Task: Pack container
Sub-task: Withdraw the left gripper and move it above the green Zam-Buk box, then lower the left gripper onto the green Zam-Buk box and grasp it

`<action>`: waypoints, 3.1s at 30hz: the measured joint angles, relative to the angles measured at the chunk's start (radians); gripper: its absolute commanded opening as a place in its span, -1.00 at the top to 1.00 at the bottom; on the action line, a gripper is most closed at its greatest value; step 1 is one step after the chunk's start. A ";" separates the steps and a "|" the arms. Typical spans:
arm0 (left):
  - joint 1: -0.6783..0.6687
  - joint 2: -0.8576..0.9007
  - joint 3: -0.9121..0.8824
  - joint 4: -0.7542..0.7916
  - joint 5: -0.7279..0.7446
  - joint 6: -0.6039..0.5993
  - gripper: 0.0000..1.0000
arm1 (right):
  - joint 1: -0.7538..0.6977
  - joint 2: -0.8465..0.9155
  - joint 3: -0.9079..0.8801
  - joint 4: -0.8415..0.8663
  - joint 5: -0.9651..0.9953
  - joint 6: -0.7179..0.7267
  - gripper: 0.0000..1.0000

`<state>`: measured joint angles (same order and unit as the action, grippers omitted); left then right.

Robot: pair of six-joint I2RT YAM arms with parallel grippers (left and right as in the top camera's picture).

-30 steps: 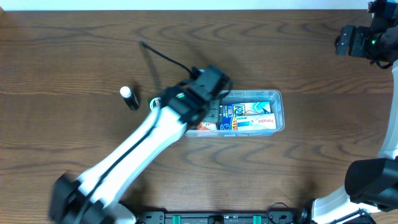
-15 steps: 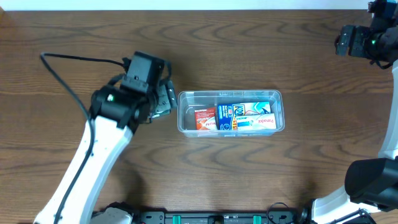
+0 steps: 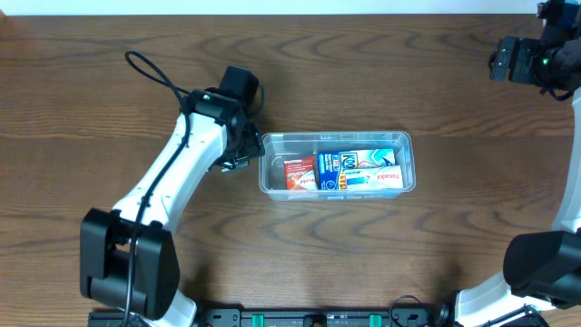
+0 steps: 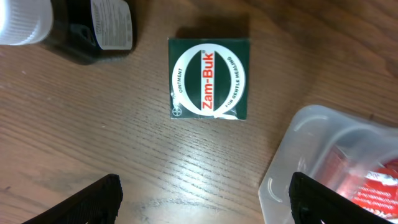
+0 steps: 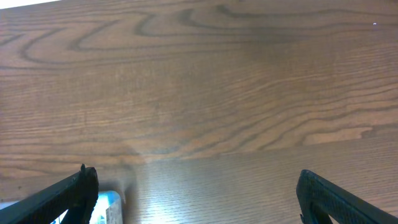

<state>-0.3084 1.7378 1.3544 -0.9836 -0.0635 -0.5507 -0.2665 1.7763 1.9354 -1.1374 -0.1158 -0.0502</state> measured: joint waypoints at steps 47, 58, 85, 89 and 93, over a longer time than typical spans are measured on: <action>0.172 0.006 0.344 -0.357 0.173 0.086 -0.96 | 0.000 0.000 0.000 0.000 0.000 0.000 -0.98; 0.170 0.034 0.402 -0.375 0.173 0.107 -0.96 | 0.000 0.000 0.000 0.000 0.000 0.000 -0.98; 0.094 0.305 0.355 -0.216 0.156 0.114 -0.96 | 0.000 0.000 0.000 -0.002 0.000 0.000 -0.99; 0.078 0.305 0.323 -0.197 0.134 0.114 -0.96 | 0.000 0.000 0.000 -0.002 0.000 0.000 -0.98; 0.082 0.305 0.294 -0.169 0.122 0.110 -0.96 | 0.000 0.000 0.000 -0.002 0.000 0.000 -0.99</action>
<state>-0.2260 2.0426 1.6485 -1.1522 0.0589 -0.4404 -0.2665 1.7763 1.9354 -1.1397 -0.1158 -0.0502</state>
